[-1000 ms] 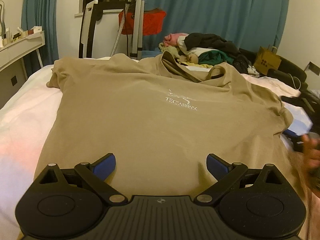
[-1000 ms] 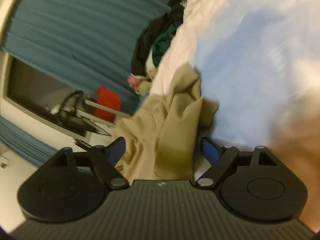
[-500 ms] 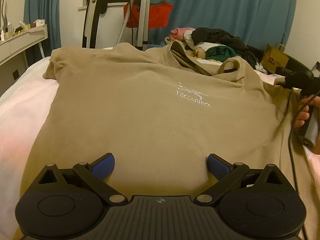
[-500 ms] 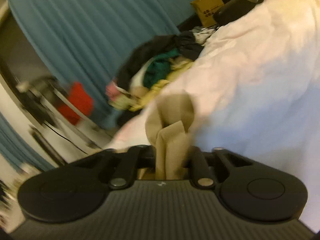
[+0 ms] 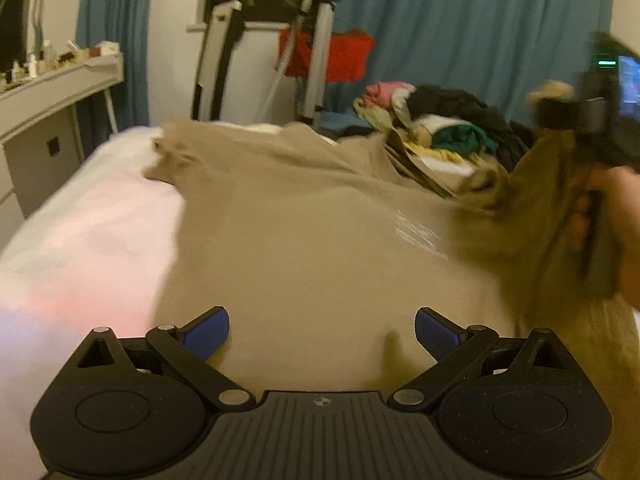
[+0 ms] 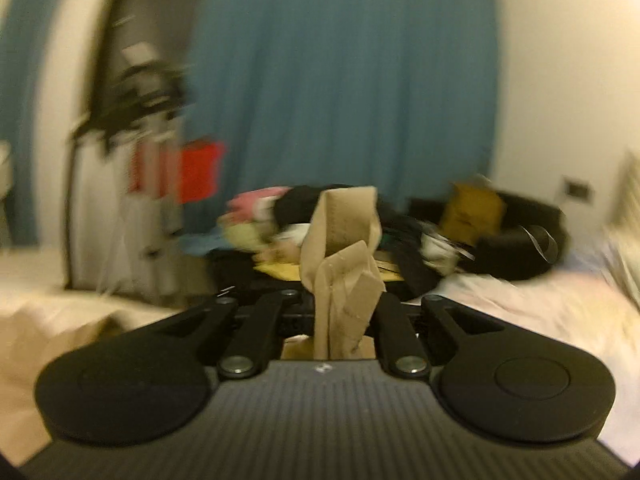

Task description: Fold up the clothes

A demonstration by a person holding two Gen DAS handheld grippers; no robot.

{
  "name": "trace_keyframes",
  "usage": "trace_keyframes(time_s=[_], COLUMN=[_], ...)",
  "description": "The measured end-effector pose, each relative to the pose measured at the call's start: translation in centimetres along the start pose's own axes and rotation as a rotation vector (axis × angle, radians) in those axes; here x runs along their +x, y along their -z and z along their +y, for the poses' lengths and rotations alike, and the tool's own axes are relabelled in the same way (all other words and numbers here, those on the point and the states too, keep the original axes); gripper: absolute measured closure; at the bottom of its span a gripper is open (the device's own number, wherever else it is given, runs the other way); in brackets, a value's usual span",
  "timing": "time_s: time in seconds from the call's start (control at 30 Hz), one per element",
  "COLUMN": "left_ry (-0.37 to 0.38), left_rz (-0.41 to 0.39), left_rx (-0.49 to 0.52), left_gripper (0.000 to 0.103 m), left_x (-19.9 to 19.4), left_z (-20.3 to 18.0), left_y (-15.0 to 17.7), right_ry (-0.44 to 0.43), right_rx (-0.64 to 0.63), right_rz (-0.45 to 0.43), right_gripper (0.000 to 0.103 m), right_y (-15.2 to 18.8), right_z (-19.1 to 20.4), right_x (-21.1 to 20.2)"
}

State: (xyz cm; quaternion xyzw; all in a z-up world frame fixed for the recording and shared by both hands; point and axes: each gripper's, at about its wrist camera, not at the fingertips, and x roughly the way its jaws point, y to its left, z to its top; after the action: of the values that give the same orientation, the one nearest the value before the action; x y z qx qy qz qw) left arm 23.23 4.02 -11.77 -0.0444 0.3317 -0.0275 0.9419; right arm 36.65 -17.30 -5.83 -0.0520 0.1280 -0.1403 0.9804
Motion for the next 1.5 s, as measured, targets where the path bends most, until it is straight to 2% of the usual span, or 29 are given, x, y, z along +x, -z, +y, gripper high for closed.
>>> trace_keyframes(time_s=[0.17,0.27,0.33,0.4,0.47,0.5,0.57,0.6,0.8,1.1,1.3,1.5], left_ry=[-0.052,-0.059,-0.069,-0.073,-0.068,-0.066,-0.061,-0.059,-0.053,-0.027,-0.022,-0.047], left_rz=[0.016,0.037,0.034,0.036,0.045,0.049,0.054,0.053,0.012,-0.085,-0.106,-0.099], left_rx=[-0.050,-0.063,-0.061,-0.061,-0.064,-0.065,-0.064,-0.060,-0.043,0.080,0.144,0.202], left_gripper=[0.003,0.003,0.003,0.003,0.003,0.003,0.003,0.003,0.003,0.003,0.003,0.003], left_x=[0.6,1.5,1.8,2.2,2.5,2.7,2.9,2.9,0.8,-5.7,-9.7,-11.8], left_z=[2.9,3.9,4.3,4.6,4.5,4.5,4.3,4.2,3.6,-0.8,-3.2,-5.3], left_y=[0.1,0.0,0.0,0.0,0.2,0.2,0.3,0.3,0.4,1.4,2.7,4.6], right_ry=[-0.135,-0.183,-0.219,-0.268,-0.304,-0.311,-0.339,-0.350,-0.371,-0.397,-0.381,-0.365], right_rx=[-0.171,-0.212,-0.170,-0.115,-0.079,-0.061,0.005,0.035,0.107,0.222,0.268,0.271], right_rz=[0.082,0.140,0.194,0.243,0.267,0.270,0.279,0.281,0.247,0.190,0.203,0.244], right_gripper=[0.092,0.091,0.088,0.070,0.061,0.057,0.035,0.031,0.031,0.031,0.031,0.031], right_y=[2.6,4.3,4.6,4.6,4.2,3.9,3.0,2.6,0.0,-0.1,2.8,6.4], right_z=[9.8,12.9,13.1,12.8,12.3,11.9,10.4,9.6,5.5,-4.1,-9.8,-13.5], right_x=[1.8,3.7,4.9,5.4,5.4,5.0,4.2,3.5,-2.9,-17.9,-26.6,-31.0])
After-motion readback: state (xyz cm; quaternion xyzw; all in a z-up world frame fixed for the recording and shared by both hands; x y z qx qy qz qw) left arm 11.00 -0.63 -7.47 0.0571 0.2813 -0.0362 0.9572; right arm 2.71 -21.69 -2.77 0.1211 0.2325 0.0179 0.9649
